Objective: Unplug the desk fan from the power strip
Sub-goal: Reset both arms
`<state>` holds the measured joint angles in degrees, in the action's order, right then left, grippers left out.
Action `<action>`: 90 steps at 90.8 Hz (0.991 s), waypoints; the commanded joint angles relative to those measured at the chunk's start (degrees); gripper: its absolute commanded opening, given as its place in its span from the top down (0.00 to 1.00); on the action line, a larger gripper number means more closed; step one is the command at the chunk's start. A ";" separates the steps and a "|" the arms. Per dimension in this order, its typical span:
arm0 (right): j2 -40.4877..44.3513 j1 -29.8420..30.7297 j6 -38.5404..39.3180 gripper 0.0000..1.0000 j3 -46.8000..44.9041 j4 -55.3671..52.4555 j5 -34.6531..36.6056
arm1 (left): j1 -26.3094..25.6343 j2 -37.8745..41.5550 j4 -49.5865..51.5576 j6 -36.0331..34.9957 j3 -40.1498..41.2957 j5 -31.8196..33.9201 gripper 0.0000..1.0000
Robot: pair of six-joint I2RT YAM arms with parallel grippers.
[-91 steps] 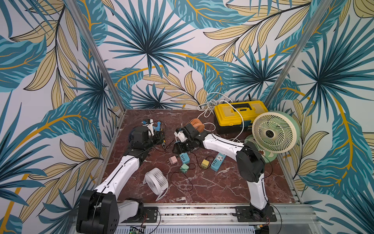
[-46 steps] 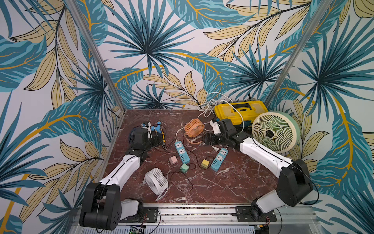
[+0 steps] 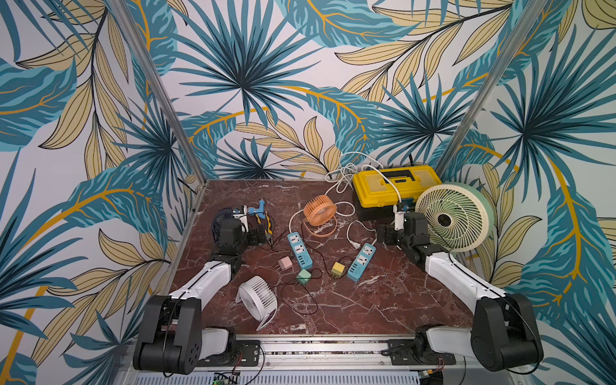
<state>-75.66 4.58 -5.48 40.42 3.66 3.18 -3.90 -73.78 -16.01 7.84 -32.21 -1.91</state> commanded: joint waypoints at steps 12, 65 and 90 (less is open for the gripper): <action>-3.20 -3.80 4.54 0.01 -6.69 16.87 2.58 | 0.47 -1.06 -19.71 -6.18 9.20 -2.71 0.00; -7.08 -3.69 6.20 0.01 -15.96 40.57 -1.50 | -1.76 -1.41 -28.44 -8.60 13.73 -5.84 0.00; -11.03 -3.01 6.04 0.00 -17.88 47.28 0.86 | -5.34 0.50 -31.93 -10.19 16.80 1.17 0.00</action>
<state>-86.37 1.28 0.25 23.73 46.00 3.20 -8.45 -74.87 -43.94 -1.26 -17.45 -4.10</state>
